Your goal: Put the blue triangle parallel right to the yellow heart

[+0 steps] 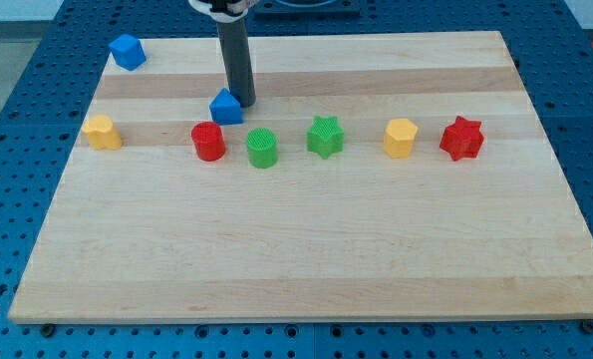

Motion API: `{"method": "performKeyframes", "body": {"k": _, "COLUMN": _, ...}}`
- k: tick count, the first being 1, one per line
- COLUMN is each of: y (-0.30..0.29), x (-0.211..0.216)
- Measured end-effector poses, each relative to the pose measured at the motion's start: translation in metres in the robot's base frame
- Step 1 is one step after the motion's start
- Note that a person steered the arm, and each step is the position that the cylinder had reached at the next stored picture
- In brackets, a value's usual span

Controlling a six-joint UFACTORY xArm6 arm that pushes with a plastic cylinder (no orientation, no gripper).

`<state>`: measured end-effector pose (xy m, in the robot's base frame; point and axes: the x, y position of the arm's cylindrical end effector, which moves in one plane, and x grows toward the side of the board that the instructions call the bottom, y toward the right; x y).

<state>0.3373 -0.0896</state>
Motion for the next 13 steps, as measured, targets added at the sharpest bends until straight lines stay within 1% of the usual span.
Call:
{"method": "performKeyframes", "body": {"k": 1, "y": -0.001, "x": 0.013}}
{"method": "performKeyframes", "body": {"k": 2, "y": -0.018, "x": 0.013}}
{"method": "performKeyframes", "body": {"k": 4, "y": -0.075, "x": 0.013}}
{"method": "performKeyframes", "body": {"k": 6, "y": -0.114, "x": 0.016}}
{"method": "performKeyframes", "body": {"k": 7, "y": -0.117, "x": 0.021}}
{"method": "performKeyframes", "body": {"k": 8, "y": -0.107, "x": -0.008}}
{"method": "performKeyframes", "body": {"k": 9, "y": -0.087, "x": -0.021}}
{"method": "performKeyframes", "body": {"k": 10, "y": -0.064, "x": -0.014}}
{"method": "performKeyframes", "body": {"k": 11, "y": -0.065, "x": -0.003}}
{"method": "performKeyframes", "body": {"k": 12, "y": -0.066, "x": 0.017}}
{"method": "performKeyframes", "body": {"k": 13, "y": -0.066, "x": 0.018}}
